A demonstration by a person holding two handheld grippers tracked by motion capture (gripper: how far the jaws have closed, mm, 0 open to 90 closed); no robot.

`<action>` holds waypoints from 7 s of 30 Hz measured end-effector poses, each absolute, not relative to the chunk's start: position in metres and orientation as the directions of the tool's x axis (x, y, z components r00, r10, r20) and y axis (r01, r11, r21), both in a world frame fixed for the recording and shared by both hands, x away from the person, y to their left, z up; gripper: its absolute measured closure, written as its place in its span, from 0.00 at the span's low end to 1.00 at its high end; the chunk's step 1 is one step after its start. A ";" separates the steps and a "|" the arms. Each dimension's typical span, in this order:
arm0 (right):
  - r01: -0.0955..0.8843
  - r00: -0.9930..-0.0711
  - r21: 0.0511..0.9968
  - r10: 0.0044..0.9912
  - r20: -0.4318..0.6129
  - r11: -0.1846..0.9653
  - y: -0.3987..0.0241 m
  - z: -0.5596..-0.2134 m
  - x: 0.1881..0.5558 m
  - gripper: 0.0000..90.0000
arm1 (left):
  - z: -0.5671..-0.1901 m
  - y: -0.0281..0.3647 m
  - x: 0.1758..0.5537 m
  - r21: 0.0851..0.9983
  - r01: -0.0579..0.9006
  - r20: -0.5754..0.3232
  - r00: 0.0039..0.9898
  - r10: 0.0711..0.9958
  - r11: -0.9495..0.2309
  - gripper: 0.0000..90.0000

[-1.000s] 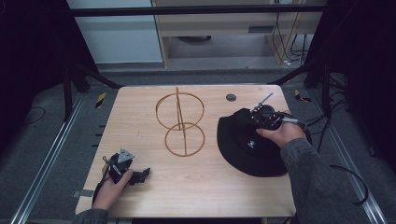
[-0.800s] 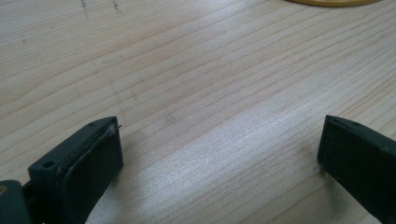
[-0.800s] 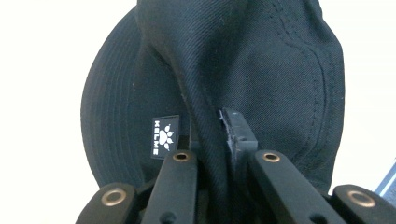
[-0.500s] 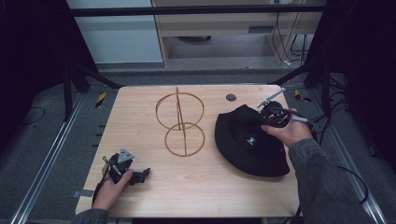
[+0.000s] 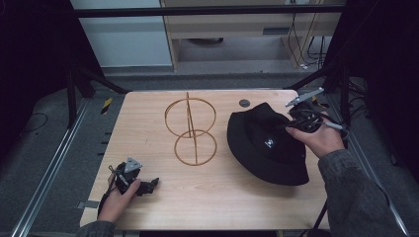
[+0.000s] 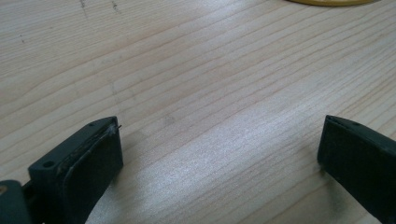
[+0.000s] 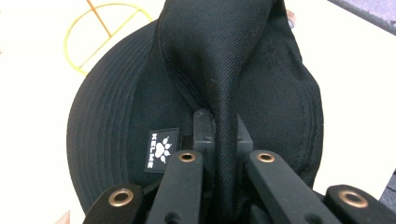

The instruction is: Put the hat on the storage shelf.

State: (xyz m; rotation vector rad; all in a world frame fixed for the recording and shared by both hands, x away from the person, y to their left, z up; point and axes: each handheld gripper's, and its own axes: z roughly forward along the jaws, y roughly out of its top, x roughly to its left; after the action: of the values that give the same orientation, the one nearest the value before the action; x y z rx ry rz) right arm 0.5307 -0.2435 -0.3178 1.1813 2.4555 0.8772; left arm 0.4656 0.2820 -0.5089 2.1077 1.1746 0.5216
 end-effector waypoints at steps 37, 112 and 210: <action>0.554 -0.620 0.738 0.783 0.056 0.386 -0.262 -0.291 0.512 0.97 | -0.509 0.282 0.466 0.712 0.593 0.024 0.517 0.856 -0.377 0.00; 0.333 -0.750 0.836 0.660 -0.046 0.437 -0.184 -0.194 0.488 0.97 | -0.509 0.281 0.465 0.714 0.593 0.019 0.515 0.857 -0.372 0.00; 0.306 -0.813 0.731 0.567 -0.134 0.610 -0.007 -0.228 0.570 0.80 | -0.509 0.282 0.465 0.710 0.594 0.020 0.520 0.854 -0.378 0.00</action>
State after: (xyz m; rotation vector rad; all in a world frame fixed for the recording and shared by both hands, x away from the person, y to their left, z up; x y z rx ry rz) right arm 0.5696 -0.0066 -0.2281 0.7015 2.4858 1.0326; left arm 0.4653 0.2816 -0.5087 2.1078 1.1737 0.5140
